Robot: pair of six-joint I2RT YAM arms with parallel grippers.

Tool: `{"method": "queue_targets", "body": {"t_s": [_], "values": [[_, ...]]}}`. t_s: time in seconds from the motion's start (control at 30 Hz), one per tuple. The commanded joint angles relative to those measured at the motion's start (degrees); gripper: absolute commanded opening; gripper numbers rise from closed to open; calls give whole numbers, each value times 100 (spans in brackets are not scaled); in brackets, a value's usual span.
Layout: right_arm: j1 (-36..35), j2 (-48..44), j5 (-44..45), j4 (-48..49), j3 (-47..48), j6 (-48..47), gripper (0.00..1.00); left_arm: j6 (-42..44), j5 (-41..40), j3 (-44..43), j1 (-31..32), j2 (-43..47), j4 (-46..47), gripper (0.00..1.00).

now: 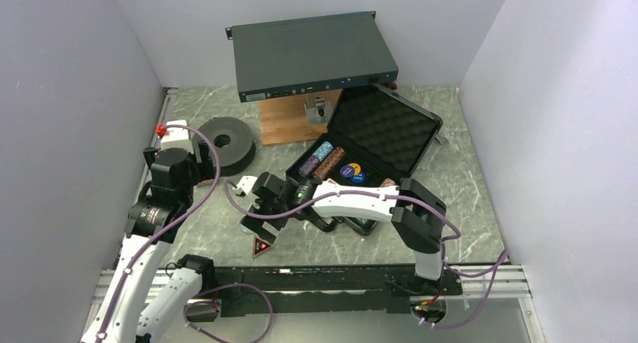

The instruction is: Pack up texas hold em set

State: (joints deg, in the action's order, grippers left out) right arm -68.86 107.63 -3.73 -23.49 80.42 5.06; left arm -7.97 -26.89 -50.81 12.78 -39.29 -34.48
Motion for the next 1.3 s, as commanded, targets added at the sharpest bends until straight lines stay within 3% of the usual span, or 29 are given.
{"method": "queue_targets", "body": {"t_s": [0.0, 0.17, 0.3, 0.77, 1.27], "values": [[-167, 45, -52, -263, 371, -146, 100, 10, -167, -8, -29, 66, 178, 90], [-367, 321, 37, -384, 596, -107, 100, -86, -497, -26, -29, 92, 101, 91], [-517, 451, 96, -337, 648, -1, 100, -313, -1280, -93, -29, 206, -62, 91], [-761, 767, 638, -330, 775, 514, 99, -746, -2460, 209, -29, 1294, 230, 93], [-968, 1030, 899, -462, 887, 616, 97, -735, -2283, 300, -29, 1516, 370, 93]]}}
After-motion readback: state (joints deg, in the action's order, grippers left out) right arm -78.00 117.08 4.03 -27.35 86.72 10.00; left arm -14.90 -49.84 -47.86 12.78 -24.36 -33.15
